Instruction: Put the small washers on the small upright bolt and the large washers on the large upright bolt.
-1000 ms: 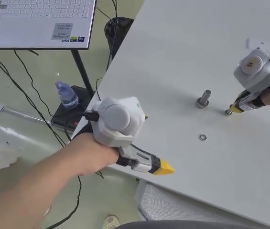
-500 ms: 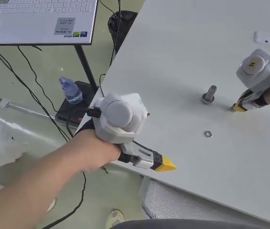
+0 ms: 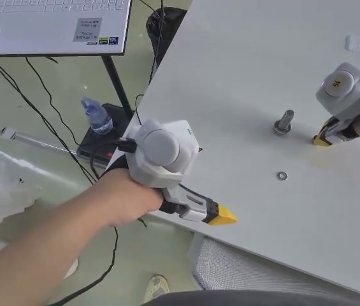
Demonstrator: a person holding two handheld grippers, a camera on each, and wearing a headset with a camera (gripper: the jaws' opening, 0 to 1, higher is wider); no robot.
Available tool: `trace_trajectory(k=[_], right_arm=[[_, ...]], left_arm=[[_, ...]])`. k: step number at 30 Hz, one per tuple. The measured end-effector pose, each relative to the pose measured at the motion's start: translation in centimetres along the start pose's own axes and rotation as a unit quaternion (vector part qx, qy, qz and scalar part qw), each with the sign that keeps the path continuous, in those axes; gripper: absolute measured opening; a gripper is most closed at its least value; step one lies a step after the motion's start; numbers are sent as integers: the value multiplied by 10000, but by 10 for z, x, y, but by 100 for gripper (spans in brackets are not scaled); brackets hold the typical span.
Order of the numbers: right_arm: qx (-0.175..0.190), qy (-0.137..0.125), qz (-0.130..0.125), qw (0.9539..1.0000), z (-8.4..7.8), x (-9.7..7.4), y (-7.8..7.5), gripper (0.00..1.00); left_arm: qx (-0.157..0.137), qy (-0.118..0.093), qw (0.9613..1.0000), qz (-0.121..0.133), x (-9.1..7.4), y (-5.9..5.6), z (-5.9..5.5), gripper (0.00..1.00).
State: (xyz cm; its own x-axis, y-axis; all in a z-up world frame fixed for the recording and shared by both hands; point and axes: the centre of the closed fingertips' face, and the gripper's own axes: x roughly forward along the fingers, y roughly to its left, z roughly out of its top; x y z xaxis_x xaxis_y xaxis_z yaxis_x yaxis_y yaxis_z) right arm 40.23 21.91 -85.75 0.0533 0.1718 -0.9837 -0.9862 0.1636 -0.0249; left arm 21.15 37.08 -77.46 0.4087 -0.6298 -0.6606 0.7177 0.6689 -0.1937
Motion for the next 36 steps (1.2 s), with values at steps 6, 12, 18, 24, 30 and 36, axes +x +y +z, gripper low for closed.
trace_trajectory(k=[6,12,18,24,30,36], right_arm=[[-76,41,-15,10000,-1,2,-2,13],[-70,72,-52,9999,-1,2,-3,13],[-64,45,-23,10000,-2,2,-2,13],[-154,65,8,9999,-2,5,-6,15],[-116,23,13,9999,-4,5,-2,25],[-110,17,51,9999,-3,5,-6,27]], left_arm=[[-6,-2,10000,-15,2,1,1,88],[18,4,10000,-31,3,-1,2,87],[9,3,10000,-16,3,0,1,87],[7,8,10000,-11,3,-1,0,87],[5,-12,10000,7,2,0,0,87],[23,3,10000,24,0,-1,-2,87]])
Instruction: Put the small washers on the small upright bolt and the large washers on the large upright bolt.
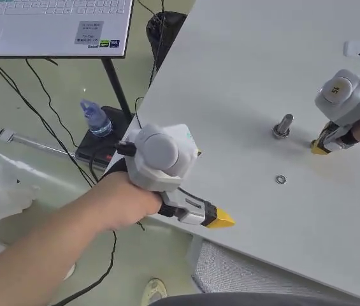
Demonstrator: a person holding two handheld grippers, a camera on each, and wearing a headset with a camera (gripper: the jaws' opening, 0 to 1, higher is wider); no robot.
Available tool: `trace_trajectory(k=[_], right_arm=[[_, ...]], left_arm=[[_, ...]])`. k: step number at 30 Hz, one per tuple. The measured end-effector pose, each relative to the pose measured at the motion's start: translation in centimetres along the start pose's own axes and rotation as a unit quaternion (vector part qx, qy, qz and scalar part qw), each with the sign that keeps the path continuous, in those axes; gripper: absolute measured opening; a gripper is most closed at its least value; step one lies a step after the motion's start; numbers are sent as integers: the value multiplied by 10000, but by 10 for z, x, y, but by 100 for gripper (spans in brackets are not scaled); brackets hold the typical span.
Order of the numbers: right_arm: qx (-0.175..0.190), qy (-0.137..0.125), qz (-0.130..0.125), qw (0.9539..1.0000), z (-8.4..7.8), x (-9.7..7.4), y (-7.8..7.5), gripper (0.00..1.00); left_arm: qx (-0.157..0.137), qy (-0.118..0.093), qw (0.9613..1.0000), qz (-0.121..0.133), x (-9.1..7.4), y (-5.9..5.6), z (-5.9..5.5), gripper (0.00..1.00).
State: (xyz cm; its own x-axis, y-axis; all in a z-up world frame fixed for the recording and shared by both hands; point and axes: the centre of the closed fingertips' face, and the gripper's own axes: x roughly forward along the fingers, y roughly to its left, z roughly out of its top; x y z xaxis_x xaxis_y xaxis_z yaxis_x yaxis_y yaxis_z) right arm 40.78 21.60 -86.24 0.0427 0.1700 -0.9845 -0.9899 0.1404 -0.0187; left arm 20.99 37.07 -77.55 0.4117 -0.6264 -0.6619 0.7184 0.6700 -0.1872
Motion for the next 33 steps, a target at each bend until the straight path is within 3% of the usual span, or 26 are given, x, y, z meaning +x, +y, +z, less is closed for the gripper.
trace_trajectory(k=[7,22,25,33], right_arm=[[22,-102,0,9999,4,-9,5,27],[-18,-158,-59,9999,11,-37,9,26],[-81,-96,-95,9999,9,-42,10,26],[-33,-218,-113,9997,16,-60,15,27]], left_arm=[[31,16,10000,2,-2,-2,-1,87],[154,-112,9998,55,-10,-6,10,87],[-32,-230,9997,35,-11,-8,14,88],[148,-242,9995,143,-15,-9,17,93]])
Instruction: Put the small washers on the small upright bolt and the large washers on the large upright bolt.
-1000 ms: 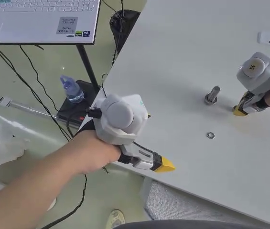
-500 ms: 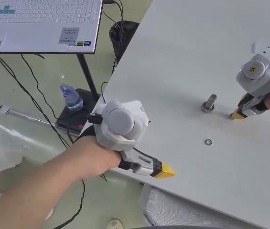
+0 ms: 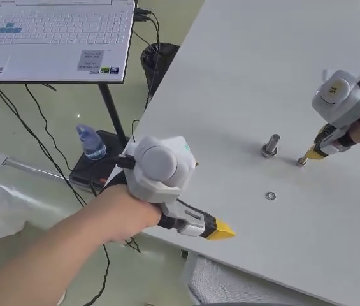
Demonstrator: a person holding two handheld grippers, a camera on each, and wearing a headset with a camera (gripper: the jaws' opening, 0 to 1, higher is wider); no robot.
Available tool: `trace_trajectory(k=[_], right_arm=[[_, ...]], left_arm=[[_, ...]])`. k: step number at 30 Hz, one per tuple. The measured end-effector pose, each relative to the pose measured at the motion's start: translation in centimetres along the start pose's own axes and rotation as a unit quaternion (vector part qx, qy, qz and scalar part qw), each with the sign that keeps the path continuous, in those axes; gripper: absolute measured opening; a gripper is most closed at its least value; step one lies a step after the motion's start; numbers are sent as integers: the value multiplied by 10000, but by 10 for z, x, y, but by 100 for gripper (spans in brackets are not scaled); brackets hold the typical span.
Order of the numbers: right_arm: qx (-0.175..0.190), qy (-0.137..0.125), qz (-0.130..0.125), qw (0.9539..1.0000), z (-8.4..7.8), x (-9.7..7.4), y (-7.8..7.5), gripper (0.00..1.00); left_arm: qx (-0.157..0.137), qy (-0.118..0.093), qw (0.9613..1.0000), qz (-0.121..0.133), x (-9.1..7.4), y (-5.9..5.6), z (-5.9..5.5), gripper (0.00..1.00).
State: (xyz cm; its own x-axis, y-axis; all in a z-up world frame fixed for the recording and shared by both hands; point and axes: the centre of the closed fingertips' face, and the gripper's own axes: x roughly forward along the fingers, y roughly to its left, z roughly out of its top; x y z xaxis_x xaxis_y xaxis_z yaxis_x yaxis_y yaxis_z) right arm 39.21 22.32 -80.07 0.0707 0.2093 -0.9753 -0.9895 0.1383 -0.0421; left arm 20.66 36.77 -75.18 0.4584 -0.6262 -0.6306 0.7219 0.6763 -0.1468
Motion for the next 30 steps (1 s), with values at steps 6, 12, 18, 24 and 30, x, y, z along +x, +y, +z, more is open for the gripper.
trace_trajectory(k=[6,12,18,24,30], right_arm=[[-56,31,-28,10000,-2,-3,10,28],[69,-78,31,9999,2,-7,14,28],[-10,-139,62,9999,7,-11,31,28],[-33,-161,148,9998,6,-10,52,28],[-66,-171,203,9996,5,-9,63,28]], left_arm=[[33,-66,10000,-28,1,-5,4,99],[113,-46,9999,1,-2,-7,5,99],[140,-30,9999,43,-5,-8,6,99],[196,46,9998,51,-7,-11,1,97],[212,9,9998,55,-11,-12,0,96]])
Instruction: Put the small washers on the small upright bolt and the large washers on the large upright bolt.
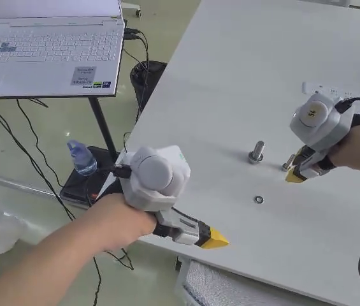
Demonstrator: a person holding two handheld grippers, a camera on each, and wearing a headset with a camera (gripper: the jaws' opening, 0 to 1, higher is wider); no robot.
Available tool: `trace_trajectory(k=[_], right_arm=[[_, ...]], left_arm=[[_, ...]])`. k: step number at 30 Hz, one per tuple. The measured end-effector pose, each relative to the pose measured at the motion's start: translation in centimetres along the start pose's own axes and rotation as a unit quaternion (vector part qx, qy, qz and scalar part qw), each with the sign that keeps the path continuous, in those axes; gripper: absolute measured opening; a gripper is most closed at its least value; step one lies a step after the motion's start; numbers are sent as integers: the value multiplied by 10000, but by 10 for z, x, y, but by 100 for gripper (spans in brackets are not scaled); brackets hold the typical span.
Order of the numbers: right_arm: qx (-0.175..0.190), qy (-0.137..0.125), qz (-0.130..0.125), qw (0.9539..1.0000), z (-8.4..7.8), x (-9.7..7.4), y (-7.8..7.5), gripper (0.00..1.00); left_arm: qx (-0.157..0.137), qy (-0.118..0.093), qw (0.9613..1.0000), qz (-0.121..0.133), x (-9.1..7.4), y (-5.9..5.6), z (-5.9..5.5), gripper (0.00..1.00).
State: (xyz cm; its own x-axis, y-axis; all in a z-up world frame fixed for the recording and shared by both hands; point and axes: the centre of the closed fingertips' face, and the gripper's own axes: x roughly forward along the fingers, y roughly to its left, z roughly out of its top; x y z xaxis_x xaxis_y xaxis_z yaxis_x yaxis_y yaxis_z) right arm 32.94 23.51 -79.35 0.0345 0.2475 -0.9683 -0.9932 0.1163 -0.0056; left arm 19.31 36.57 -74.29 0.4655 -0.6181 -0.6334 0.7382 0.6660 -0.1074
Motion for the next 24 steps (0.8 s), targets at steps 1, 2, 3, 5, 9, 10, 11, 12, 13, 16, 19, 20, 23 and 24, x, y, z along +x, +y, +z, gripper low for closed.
trace_trajectory(k=[1,2,3,5,9,10,11,12,13,16,19,20,23,24], right_arm=[[-22,10,-6,10000,1,-1,4,29],[-93,21,-19,10000,1,-2,7,29],[-148,18,-32,9999,2,-3,10,29],[-159,11,-13,9999,4,-4,17,29],[-198,-21,12,9998,8,-2,27,29],[-212,-26,7,9998,8,-2,28,29],[-233,-34,6,9997,9,-1,29,29],[-243,-34,23,9997,9,1,32,30],[-253,-25,40,9997,9,3,34,30],[-261,-42,60,9996,9,7,37,30],[-234,-53,83,9997,10,12,38,30],[-200,-60,84,9997,10,14,38,30],[-188,-79,98,9997,12,19,41,30],[-195,-94,82,9997,13,20,41,30]], left_arm=[[3,-5,10000,3,0,0,0,96],[-2,-6,10000,7,-1,0,-1,96],[-5,2,10000,9,-1,-1,-1,96],[6,18,10000,25,-2,-1,-3,95],[31,41,10000,47,-3,-2,-5,95],[38,47,10000,60,-4,-1,-5,95],[43,57,9999,70,-4,-1,-6,95],[57,63,9999,59,-4,-1,-6,95],[70,82,9999,66,-4,-1,-6,95],[101,72,9999,75,-5,-2,-4,94],[69,36,9999,67,-5,-4,-3,94],[56,27,10000,59,-4,-5,-3,94],[56,45,10000,27,-4,-7,-7,93],[79,30,10000,37,-3,-7,-7,92]])
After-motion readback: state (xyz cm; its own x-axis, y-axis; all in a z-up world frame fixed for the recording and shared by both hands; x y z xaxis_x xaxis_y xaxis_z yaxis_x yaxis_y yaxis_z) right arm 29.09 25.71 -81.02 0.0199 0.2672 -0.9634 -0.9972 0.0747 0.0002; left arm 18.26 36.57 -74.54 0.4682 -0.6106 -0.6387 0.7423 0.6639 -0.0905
